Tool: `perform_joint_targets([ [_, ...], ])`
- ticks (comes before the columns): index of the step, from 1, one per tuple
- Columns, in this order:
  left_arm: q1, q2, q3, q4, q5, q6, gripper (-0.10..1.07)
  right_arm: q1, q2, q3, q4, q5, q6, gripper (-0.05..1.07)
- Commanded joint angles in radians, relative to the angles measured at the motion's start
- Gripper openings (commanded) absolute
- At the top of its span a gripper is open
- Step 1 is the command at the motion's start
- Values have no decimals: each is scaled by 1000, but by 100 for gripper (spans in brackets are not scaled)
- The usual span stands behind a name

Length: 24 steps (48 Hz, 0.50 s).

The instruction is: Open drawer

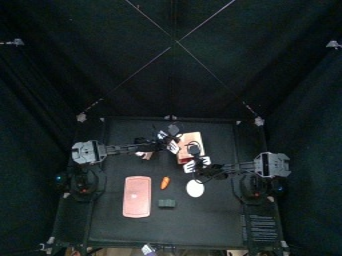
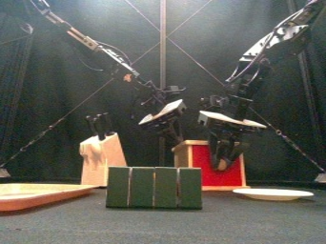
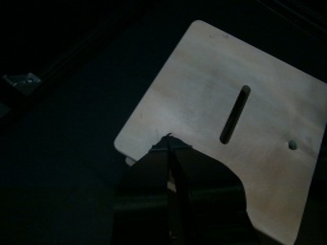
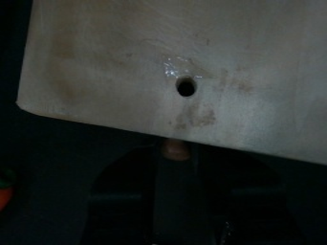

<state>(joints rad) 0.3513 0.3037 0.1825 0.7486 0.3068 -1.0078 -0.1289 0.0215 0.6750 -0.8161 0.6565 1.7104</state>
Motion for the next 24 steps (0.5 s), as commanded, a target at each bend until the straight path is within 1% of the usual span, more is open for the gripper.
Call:
perform_joint_targets([
  [1, 0, -2, -11, -3, 5, -2, 36, 2, -17, -12, 9, -3, -5, 58],
  [8, 2, -2, -11, -3, 6, -2, 36, 8, -26, -11, 23, -6, -9, 58],
  [24, 2, -2, -11, -3, 5, -3, 36, 69, -43, 11, 74, -6, -9, 58],
])
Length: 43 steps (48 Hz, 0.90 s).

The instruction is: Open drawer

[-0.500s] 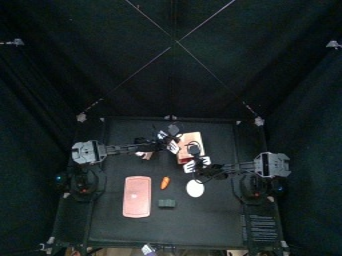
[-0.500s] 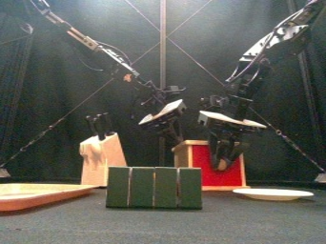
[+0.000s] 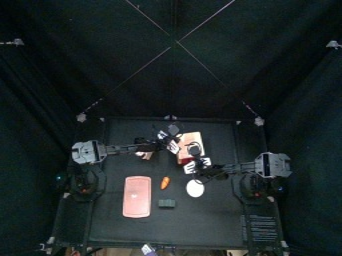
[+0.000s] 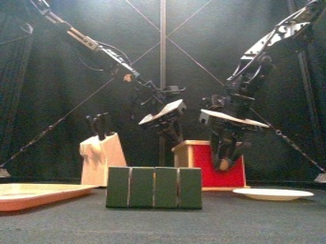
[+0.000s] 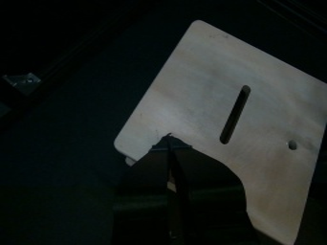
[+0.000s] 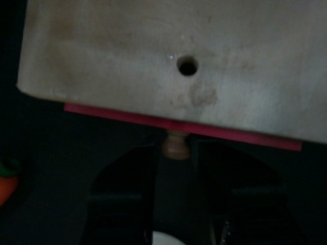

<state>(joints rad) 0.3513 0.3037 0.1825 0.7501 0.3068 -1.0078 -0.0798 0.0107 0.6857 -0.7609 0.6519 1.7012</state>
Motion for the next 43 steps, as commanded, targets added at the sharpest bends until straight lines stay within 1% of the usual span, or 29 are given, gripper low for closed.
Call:
perform_joint_targets([
  [1, 2, -2, -11, -5, 5, -3, 36, 25, -32, 2, 21, -2, 0, 58],
  [23, 2, -2, -12, -5, 5, -3, 36, 103, -31, 12, 75, 0, 5, 58],
  [43, 2, -2, -15, -5, 6, -3, 36, 158, -43, 14, 92, 6, 12, 58],
])
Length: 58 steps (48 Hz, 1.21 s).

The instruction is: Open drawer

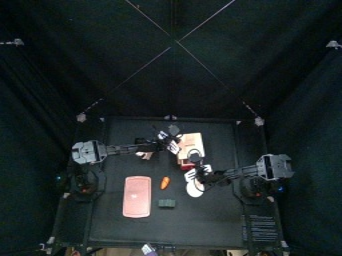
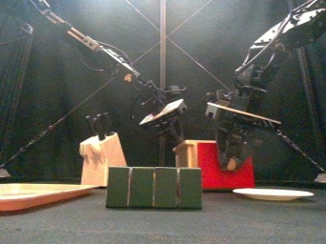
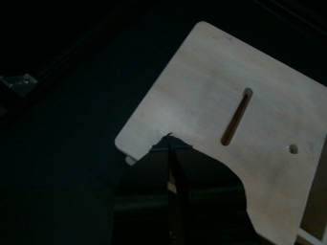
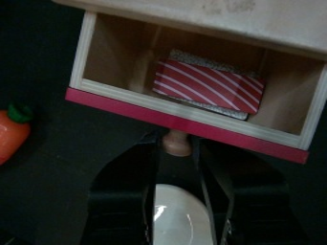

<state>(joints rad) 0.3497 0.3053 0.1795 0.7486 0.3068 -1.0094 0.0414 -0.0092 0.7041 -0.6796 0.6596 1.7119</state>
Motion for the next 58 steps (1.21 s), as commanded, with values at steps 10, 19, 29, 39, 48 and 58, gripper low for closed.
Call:
perform_joint_targets([
  [10, 5, -3, -11, -3, 6, -2, 36, 61, -35, -5, 18, -2, 5, 58],
  [19, 3, -2, -11, -3, 5, -2, 36, 83, -49, -5, 23, 5, 6, 58],
  [29, 3, -2, -12, -6, 5, -2, 36, 101, -48, -5, 43, 17, 6, 58],
  [39, 3, -2, -11, -6, 5, -2, 36, 118, -48, -6, 48, 17, 6, 58],
  [48, 5, -2, -11, -6, 6, -2, 36, 133, -48, -8, 58, 21, 6, 58],
  [58, 5, -2, -11, -6, 5, -2, 36, 143, -48, -8, 58, 37, 6, 60],
])
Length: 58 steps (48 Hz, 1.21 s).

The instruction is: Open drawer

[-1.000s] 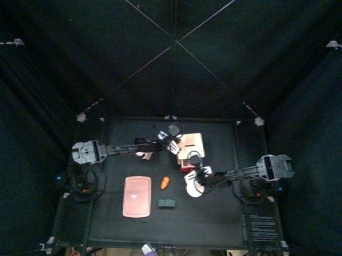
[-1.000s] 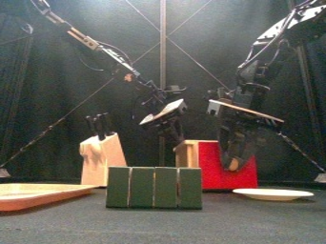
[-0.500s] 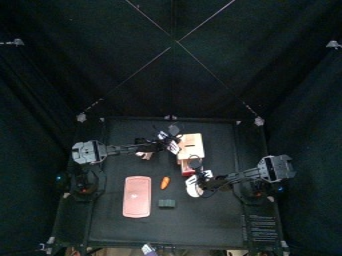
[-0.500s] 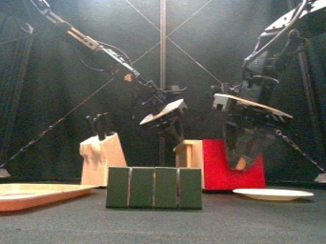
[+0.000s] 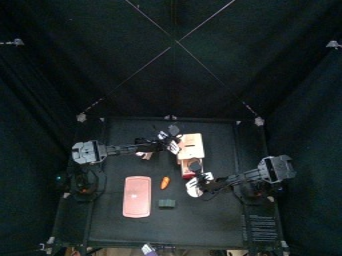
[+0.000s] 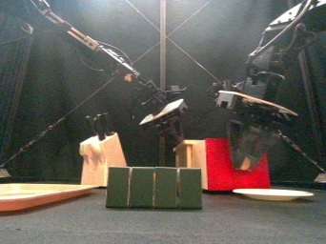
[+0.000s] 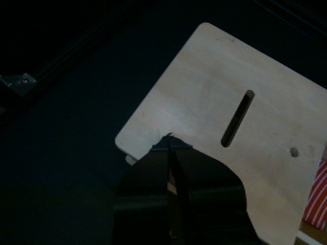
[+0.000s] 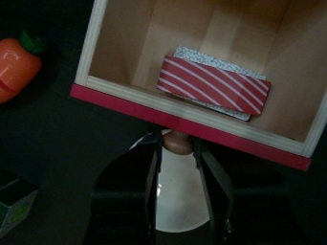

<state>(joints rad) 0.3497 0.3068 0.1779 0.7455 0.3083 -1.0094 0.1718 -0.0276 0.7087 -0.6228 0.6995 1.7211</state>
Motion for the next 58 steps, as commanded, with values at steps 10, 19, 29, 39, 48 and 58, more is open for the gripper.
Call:
perform_joint_targets([
  [10, 3, -3, -9, -3, 3, -2, 36, 12, -28, -17, -6, -2, -3, 73],
  [19, 3, -3, -9, -3, 5, -2, 36, 14, -29, -20, -8, 0, -9, 91],
  [29, 2, -21, -12, -3, 5, -2, 36, 25, -38, -29, -8, 0, -15, 96],
  [39, -9, -83, -11, 0, -17, -2, 36, 48, -78, -35, -28, 0, -18, 96],
  [48, -43, -135, -2, 9, -64, -2, 36, 75, -120, -21, -35, 0, -20, 96],
  [58, -75, -170, 9, 31, -84, -2, 36, 101, -187, 9, -37, 0, -23, 96],
])
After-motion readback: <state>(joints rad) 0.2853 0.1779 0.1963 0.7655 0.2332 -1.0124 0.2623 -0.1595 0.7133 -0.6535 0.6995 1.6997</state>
